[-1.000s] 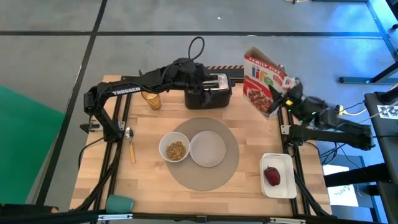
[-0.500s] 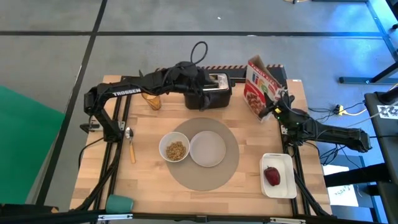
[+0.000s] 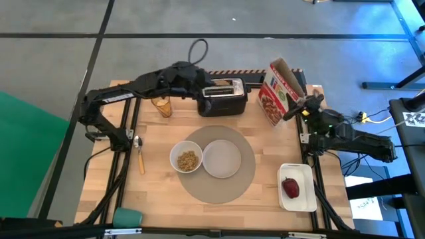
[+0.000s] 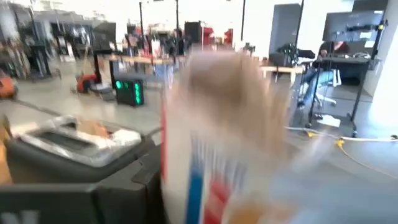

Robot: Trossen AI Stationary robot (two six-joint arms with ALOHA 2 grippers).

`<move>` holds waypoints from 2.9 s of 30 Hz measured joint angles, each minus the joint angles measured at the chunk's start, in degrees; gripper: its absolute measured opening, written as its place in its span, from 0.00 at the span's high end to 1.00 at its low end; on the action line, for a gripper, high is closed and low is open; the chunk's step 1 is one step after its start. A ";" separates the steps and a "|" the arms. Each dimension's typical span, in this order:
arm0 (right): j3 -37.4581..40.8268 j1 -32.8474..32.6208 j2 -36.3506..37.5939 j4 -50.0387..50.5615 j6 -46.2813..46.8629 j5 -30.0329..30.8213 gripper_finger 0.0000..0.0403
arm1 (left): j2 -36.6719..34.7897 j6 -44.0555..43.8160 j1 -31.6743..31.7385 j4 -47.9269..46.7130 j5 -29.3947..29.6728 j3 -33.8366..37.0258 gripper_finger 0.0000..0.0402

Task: Arrange a breakfast setting
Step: Pour the cereal from the cereal box into the white bowl, then put the bagel on the gray plate

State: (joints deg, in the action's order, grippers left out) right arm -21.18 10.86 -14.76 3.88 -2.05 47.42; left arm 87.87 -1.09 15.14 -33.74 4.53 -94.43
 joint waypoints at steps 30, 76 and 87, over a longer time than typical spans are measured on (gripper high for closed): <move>-47.26 -0.01 -34.99 11.45 -5.16 -33.07 0.54 | -8.34 -13.86 -8.13 3.04 6.15 18.28 0.29; -65.52 0.01 -47.19 43.97 18.34 -35.36 0.74 | 15.96 23.57 20.50 33.17 -17.92 18.36 0.98; -64.81 0.06 -48.08 42.89 18.20 -33.42 0.74 | 6.50 20.57 17.96 34.32 -10.20 12.94 0.97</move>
State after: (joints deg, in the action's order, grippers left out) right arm -85.98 10.92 -62.85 46.77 16.15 13.99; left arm 94.37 19.49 33.10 0.58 -5.67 -81.50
